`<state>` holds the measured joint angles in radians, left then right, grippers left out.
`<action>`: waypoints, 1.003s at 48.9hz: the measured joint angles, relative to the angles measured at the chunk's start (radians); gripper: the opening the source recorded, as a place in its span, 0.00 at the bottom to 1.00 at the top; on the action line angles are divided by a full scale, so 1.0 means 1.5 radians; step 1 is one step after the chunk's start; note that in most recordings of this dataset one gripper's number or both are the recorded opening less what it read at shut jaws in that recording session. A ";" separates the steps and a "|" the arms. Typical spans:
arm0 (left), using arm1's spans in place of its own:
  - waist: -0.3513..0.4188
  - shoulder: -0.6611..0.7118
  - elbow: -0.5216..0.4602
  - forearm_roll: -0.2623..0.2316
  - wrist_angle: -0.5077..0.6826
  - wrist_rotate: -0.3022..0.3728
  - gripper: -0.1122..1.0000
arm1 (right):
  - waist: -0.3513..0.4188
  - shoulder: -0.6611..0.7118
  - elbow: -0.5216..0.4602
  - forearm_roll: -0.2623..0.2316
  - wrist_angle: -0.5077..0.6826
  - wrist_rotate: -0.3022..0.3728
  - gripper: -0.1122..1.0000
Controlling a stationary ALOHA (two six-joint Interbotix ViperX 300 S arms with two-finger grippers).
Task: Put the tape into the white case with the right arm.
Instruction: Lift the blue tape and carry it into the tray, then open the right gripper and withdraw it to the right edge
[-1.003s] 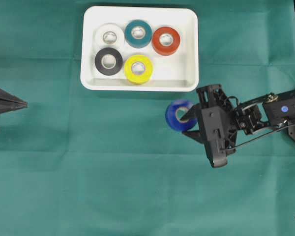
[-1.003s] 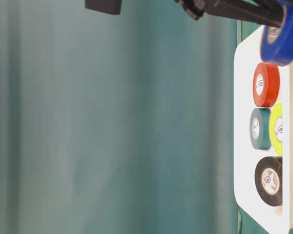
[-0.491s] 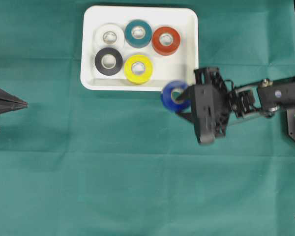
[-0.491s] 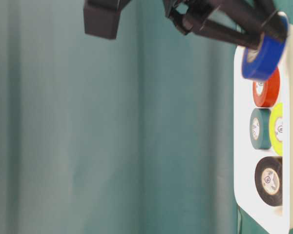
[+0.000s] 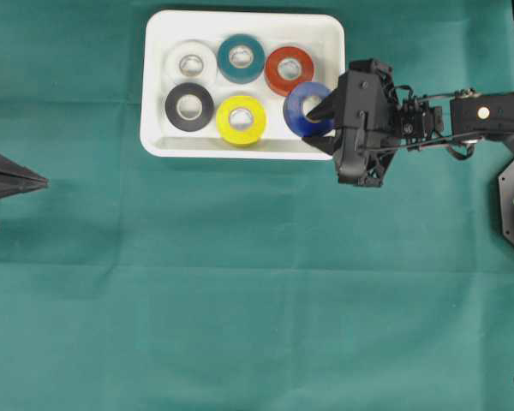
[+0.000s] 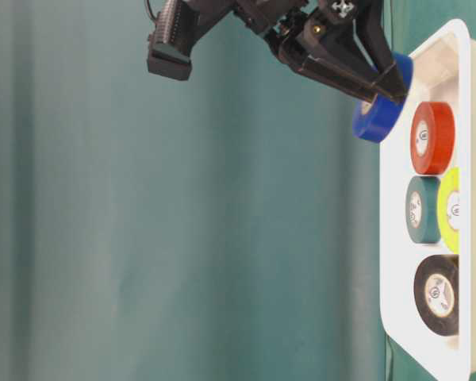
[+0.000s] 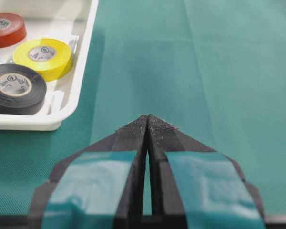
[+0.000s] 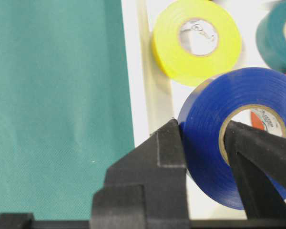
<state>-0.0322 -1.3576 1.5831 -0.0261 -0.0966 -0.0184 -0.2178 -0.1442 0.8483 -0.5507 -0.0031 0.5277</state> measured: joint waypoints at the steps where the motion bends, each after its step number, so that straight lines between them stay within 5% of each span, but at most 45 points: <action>1: -0.001 0.000 0.000 0.000 0.000 0.000 0.10 | 0.001 0.001 0.000 0.000 0.000 0.000 0.12; 16: 0.000 0.000 0.000 0.001 0.000 0.000 0.10 | -0.002 0.008 0.002 0.000 -0.001 -0.001 0.14; 30: -0.001 0.000 0.000 0.000 0.000 -0.001 0.10 | -0.010 0.007 0.005 0.000 -0.001 -0.002 0.76; 34: 0.000 0.000 0.000 0.000 0.000 0.000 0.10 | -0.010 0.005 0.009 0.000 0.000 -0.002 0.67; 49: -0.001 0.000 0.000 0.000 0.000 0.000 0.10 | -0.011 -0.077 0.072 0.000 0.000 -0.002 0.67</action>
<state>-0.0337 -1.3576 1.5831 -0.0261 -0.0966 -0.0184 -0.2347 -0.2592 0.9557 -0.5507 -0.0031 0.5246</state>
